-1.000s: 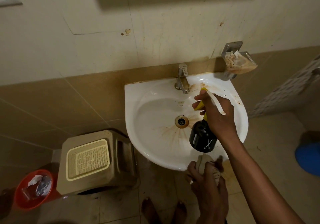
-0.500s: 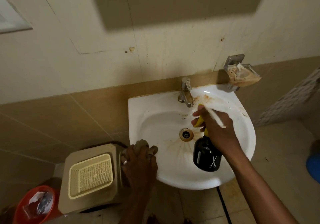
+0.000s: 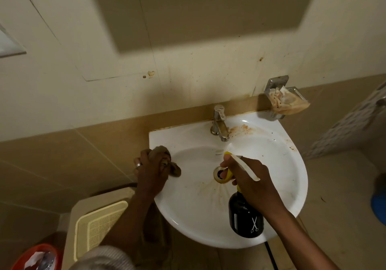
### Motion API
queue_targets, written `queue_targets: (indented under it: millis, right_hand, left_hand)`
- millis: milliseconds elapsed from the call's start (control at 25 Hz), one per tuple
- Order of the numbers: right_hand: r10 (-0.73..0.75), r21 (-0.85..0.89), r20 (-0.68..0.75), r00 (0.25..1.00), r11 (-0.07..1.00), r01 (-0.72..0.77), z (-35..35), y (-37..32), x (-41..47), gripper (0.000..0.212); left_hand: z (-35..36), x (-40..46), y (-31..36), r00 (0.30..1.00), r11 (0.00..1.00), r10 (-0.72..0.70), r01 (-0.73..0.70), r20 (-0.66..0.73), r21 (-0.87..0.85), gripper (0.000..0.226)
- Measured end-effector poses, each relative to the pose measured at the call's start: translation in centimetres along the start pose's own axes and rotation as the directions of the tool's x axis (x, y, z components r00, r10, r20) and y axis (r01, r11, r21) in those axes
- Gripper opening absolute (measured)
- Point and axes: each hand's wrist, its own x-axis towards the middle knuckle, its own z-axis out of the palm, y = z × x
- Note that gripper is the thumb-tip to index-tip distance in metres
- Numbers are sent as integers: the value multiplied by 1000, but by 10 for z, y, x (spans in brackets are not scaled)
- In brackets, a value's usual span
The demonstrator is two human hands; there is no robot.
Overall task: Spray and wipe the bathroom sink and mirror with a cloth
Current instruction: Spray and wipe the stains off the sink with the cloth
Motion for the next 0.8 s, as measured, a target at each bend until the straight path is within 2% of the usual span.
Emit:
queue_targets:
  millis: [120,240,360,520,680,800]
  right_hand:
    - [12,-33,5,1000,999,-12,0,5,0,34]
    - [9,-56,5,1000,998,-9,4,10,-2,35]
    - [14,-71,14,1000,997,-13,6,14,-3,36]
    - [14,-56,19,1000,998,-13,11,16,2,35]
    - [13,2,6,1000,1000,-13,20,9,10,32]
    - [-14,3,9,1000,1000,14,23,3,13,32]
  left_hand:
    - [-7,35,-7,999,985,24,-17,37,-171,64]
    - [-12,56,0,994,972,-80,94,73,-214,57]
    - [-9,50,3,989,948,-146,150,37,-280,44]
    - [-13,-2,11,966,830,-260,229,11,-509,35]
    - [-7,-91,27,945,789,-325,261,-19,-557,4]
    - [4,-146,50,943,821,-325,243,-72,-517,15]
